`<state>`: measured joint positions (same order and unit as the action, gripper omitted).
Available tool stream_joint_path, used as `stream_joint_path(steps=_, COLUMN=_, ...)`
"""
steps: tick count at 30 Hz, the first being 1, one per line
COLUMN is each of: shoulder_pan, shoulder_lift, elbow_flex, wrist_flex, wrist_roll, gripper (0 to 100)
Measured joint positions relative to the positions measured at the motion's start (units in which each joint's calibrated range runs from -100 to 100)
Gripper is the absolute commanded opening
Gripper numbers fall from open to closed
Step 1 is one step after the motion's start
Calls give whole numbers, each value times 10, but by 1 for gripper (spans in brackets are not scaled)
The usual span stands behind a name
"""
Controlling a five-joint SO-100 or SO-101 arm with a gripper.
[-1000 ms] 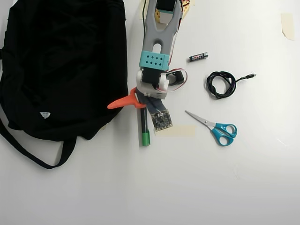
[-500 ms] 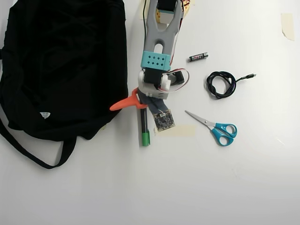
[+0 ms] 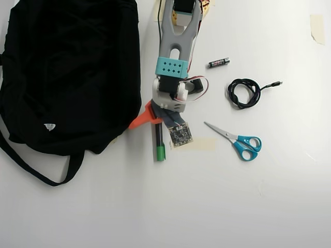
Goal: Put the green marker into the black bag
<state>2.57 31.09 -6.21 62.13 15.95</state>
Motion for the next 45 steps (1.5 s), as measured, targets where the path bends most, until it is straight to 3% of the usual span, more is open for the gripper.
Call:
stream_joint_path(steps=29, shoulder_pan=-13, shoulder_lift=0, elbow_flex=0, wrist_flex=-2, wrist_roll=-2, gripper=43)
stream_joint_path(steps=36, shoulder_pan=-13, shoulder_lift=0, elbow_flex=0, wrist_flex=-2, wrist_roll=-3, gripper=32)
stream_joint_path(steps=45, shoulder_pan=-13, shoulder_lift=0, elbow_flex=0, wrist_flex=-2, wrist_roll=-10, gripper=30)
